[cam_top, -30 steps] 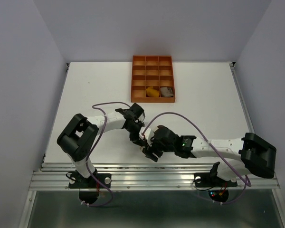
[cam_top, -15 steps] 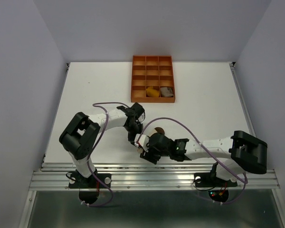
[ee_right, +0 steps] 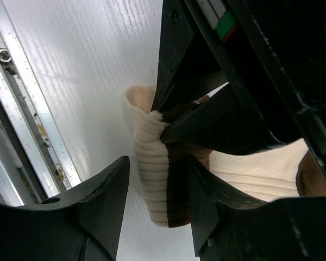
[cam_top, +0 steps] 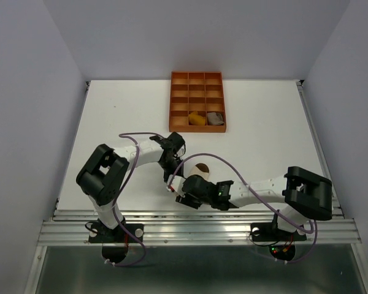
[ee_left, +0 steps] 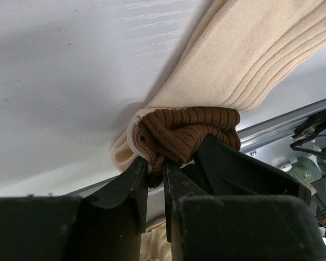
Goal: Roll the socks
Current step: Roll the sock at the center of the board.
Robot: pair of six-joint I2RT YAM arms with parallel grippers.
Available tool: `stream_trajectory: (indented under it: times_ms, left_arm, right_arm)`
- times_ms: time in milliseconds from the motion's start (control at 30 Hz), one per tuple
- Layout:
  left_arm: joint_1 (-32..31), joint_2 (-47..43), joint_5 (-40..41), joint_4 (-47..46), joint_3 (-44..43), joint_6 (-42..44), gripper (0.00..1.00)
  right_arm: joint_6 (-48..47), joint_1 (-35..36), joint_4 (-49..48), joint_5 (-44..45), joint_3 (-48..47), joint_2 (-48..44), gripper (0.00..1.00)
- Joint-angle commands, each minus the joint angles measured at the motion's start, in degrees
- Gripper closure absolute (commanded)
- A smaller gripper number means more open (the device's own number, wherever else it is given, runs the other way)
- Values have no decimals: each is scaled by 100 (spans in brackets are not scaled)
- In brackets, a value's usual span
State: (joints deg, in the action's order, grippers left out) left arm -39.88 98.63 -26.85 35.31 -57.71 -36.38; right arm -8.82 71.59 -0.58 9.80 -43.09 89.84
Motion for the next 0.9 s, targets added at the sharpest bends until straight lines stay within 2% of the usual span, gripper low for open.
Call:
stream_trajectory:
  times_ms: [0,67,133,200,233,300,367,533,567,667,867]
  left_arm:
    - [50,51,-558,205,251,114,100]
    - [111,34,-602,178,322,113,100]
    - [156,-10,-602,152,331,122,100]
    - [191,-98,-646,134,322,149,100]
    - [234,-133,-681,108,331,166,99]
    - [270,-291,-795,12,383,210,93]
    - [322,-405,-778,-129,427,175,80]
    - [595,-976,-497,-445,533,87,65]
    - [682,-1064,-331,-472,472,79,58]
    - [806,-1311,82,-464,358,79,50]
    - [1298,-1636,567,-533,225,96,49]
  right_arm:
    - [-41,83,40,408,-147,454,50]
    - [-93,144,240,487,-208,534,55]
    - [-94,197,269,540,-252,648,70]
    - [-146,197,295,549,-261,692,78]
    - [-207,197,321,488,-253,719,85]
    - [-313,197,322,409,-226,736,90]
    - [-305,197,339,278,-217,701,97]
    - [-59,197,357,-329,-244,534,99]
    - [29,136,357,-434,-252,534,99]
    - [336,-100,348,-750,-270,534,99]
    - [820,-575,190,-1796,-235,394,99]
